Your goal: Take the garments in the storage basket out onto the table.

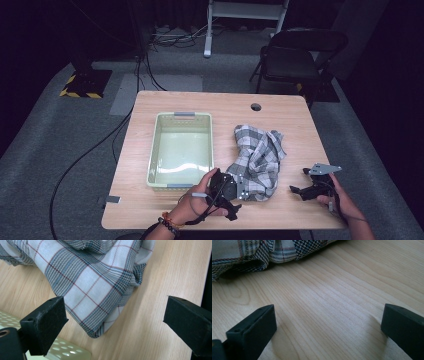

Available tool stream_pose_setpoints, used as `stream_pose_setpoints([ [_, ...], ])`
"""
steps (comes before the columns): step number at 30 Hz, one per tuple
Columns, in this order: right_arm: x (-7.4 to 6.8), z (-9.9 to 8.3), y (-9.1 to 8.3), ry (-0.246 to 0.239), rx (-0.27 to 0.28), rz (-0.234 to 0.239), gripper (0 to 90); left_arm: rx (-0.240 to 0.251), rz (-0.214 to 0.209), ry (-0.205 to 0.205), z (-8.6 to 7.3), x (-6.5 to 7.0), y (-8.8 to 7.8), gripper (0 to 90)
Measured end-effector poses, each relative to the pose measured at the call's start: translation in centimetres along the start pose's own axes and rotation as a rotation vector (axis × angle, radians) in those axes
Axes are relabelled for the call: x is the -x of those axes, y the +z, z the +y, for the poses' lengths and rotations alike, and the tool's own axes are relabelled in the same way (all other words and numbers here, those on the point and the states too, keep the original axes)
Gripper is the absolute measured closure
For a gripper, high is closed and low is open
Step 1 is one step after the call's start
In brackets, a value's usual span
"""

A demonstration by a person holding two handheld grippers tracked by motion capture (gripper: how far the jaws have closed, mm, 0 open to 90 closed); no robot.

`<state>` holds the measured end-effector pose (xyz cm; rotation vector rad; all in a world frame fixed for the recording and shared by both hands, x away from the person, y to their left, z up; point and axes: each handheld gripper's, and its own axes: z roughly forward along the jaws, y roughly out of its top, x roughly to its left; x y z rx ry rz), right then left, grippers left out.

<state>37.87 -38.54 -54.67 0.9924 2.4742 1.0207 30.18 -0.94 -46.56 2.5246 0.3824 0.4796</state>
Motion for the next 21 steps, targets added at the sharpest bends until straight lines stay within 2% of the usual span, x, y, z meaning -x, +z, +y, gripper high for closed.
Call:
stream_pose_setpoints([
  [5, 0.0, 0.0, 0.0, -0.002, 0.001, 0.000, 0.0, 0.006, -0.011, -0.001, -1.2, 0.3, -0.4, 4.2],
  [13, 0.0, 0.0, 0.0, 0.001, 0.000, -0.001, 0.0, -0.012, -0.009, -0.002, -2.6, 0.8, -0.7, 4.1],
  [17, 0.0, 0.0, 0.0, 0.001, 0.000, -0.001, 0.0, -0.015, -0.013, 0.003, -3.1, 1.0, -0.9, 4.4],
  [21, 0.0, 0.0, 0.0, 0.001, 0.000, -0.001, 0.0, -0.037, -0.017, 0.024, -3.6, 1.6, -1.1, 4.4],
])
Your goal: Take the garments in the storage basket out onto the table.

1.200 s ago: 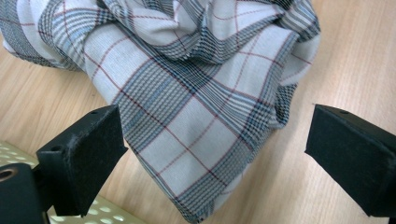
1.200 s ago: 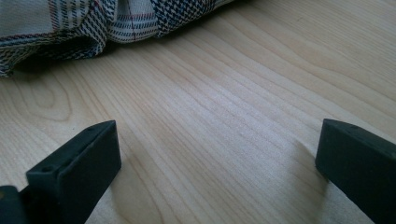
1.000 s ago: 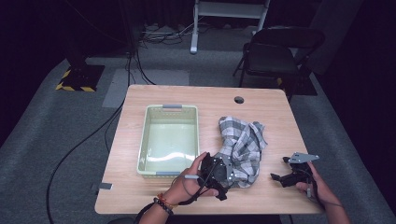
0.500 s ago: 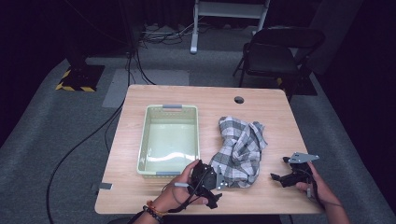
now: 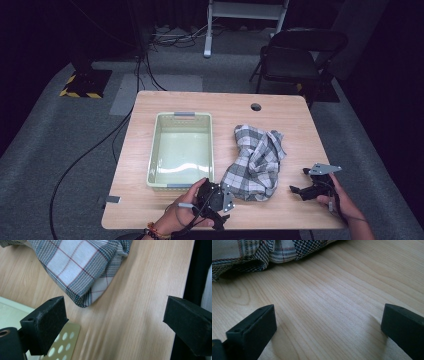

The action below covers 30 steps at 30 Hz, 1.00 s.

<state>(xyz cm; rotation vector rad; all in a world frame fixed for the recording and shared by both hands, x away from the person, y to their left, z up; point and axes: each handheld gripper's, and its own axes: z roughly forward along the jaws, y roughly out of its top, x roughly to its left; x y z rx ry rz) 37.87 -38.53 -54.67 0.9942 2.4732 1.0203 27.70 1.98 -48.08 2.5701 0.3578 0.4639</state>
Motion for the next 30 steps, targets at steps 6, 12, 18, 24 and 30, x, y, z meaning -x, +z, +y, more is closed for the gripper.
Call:
stream_pose_setpoints([
  [6, 0.0, 0.0, 0.0, 0.000, 0.000, 0.000, 0.0, -0.020, -0.002, -0.008, -1.5, 0.4, -0.2, 4.5],
  [12, 0.0, 0.0, 0.0, 0.000, 0.000, 0.000, 0.0, -0.034, -0.010, -0.041, -3.1, 0.4, -0.5, 4.6],
  [18, 0.0, 0.0, 0.0, 0.000, 0.000, 0.000, 0.0, -0.042, 0.001, -0.092, -4.7, 0.0, -0.9, 5.0],
  [24, 0.0, 0.0, 0.0, 0.000, 0.000, 0.000, 0.0, -0.049, 0.013, -0.147, -6.3, -0.6, -1.3, 5.2],
  [30, 0.0, 0.0, 0.0, 0.001, 0.000, -0.001, 0.0, -0.051, 0.016, -0.184, -7.6, -0.9, -1.4, 5.4],
])
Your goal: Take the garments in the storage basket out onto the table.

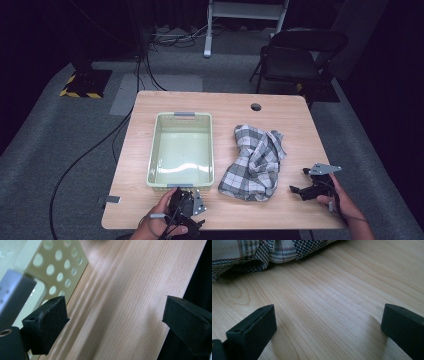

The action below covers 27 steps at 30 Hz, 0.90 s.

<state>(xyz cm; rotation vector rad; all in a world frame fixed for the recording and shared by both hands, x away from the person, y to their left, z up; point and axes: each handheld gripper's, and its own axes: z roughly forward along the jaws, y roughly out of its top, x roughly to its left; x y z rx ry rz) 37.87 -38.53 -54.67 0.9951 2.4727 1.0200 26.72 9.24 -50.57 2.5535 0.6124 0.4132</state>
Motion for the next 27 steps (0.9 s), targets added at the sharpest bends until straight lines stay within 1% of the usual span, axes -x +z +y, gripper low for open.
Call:
stream_pose_setpoints([
  [13, 0.0, 0.0, 0.0, 0.000, 0.000, 0.000, 0.0, -0.006, 0.039, -0.079, -2.5, -1.3, -0.4, 6.2],
  [16, 0.0, 0.0, 0.0, 0.001, 0.000, 0.000, 0.0, -0.006, 0.038, -0.097, -3.1, -1.6, -0.5, 6.2],
  [18, 0.0, 0.0, 0.0, 0.001, 0.000, 0.000, 0.0, -0.003, 0.039, -0.116, -3.5, -1.8, -0.5, 6.2],
  [21, 0.0, 0.0, 0.0, 0.001, 0.000, -0.001, 0.0, -0.005, 0.040, -0.128, -3.9, -2.1, -0.4, 6.2],
  [23, 0.0, 0.0, 0.0, 0.001, 0.000, -0.001, 0.0, -0.008, 0.049, -0.137, -4.1, -2.3, -0.3, 6.3],
  [27, 0.0, 0.0, 0.0, 0.001, 0.000, -0.001, 0.1, -0.017, 0.048, -0.156, -4.8, -2.6, -0.1, 6.6],
])
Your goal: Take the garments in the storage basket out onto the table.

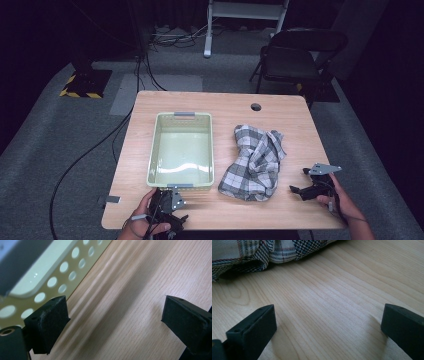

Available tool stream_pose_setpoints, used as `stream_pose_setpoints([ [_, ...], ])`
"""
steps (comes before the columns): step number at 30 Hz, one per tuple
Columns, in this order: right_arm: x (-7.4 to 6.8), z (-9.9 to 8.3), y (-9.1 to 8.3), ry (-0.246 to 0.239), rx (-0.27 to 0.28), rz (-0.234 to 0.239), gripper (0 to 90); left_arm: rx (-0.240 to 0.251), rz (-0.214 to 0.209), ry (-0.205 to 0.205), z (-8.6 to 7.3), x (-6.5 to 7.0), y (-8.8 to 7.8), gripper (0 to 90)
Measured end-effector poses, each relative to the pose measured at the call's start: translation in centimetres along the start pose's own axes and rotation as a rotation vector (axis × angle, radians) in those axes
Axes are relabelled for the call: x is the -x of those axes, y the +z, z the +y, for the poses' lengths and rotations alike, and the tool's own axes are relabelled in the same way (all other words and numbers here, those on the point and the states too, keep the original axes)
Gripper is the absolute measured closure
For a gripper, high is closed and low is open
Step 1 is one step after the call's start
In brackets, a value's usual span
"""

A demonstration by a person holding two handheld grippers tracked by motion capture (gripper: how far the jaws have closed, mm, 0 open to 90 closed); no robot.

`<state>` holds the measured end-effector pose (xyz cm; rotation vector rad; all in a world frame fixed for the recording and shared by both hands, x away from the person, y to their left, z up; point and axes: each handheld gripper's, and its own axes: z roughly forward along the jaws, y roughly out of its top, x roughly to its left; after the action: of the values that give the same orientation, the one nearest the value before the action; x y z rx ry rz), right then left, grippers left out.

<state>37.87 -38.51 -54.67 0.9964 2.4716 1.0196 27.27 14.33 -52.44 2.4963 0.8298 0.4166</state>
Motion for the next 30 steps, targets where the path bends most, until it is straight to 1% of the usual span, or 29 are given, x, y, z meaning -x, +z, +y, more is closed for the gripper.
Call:
stream_pose_setpoints([
  [3, 0.0, 0.0, 0.0, 0.000, 0.000, 0.000, 0.0, 0.000, 0.000, -0.012, -0.2, -0.3, 0.0, 6.6],
  [5, 0.0, 0.0, 0.0, 0.000, 0.000, 0.000, 0.0, -0.003, 0.000, -0.013, -0.3, -0.4, 0.1, 6.6],
  [9, 0.0, 0.0, 0.0, 0.000, 0.000, 0.000, 0.0, -0.003, -0.009, -0.028, -0.5, -0.9, 0.1, 6.1],
  [13, 0.0, 0.0, 0.0, 0.000, 0.000, 0.000, 0.0, 0.002, -0.025, -0.044, -0.9, -1.6, 0.1, 4.7],
  [16, 0.0, 0.0, 0.0, 0.000, 0.000, 0.001, 0.0, 0.008, -0.059, -0.054, -1.3, -2.1, 0.2, 4.6],
  [18, 0.0, 0.0, 0.0, -0.001, 0.000, 0.002, 0.1, 0.024, -0.089, -0.053, -1.5, -2.6, 0.4, 4.0],
  [19, 0.0, 0.0, 0.0, -0.001, 0.000, 0.002, 0.0, 0.028, -0.108, -0.062, -1.7, -2.9, 0.4, 3.4],
  [20, 0.0, 0.0, 0.0, -0.002, 0.000, 0.002, 0.0, 0.035, -0.119, -0.067, -1.9, -3.1, 0.5, 3.0],
  [24, 0.0, 0.0, 0.0, -0.002, 0.000, 0.003, 0.0, 0.076, -0.125, -0.061, -2.8, -3.5, 0.5, 0.3],
  [27, 0.0, 0.0, 0.0, -0.003, 0.000, 0.003, 0.0, 0.090, -0.131, -0.062, -3.1, -3.7, 0.5, 0.0],
  [28, 0.0, 0.0, 0.0, -0.003, 0.000, 0.003, 0.0, 0.109, -0.132, -0.055, -3.3, -3.8, 0.5, 0.0],
  [29, 0.0, 0.0, 0.0, -0.003, 0.000, 0.003, 0.0, 0.109, -0.132, -0.055, -3.3, -3.8, 0.5, 0.0],
  [30, 0.0, 0.0, 0.0, -0.003, 0.000, 0.003, 0.0, 0.124, -0.134, -0.060, -3.4, -3.8, 0.6, 0.0],
])
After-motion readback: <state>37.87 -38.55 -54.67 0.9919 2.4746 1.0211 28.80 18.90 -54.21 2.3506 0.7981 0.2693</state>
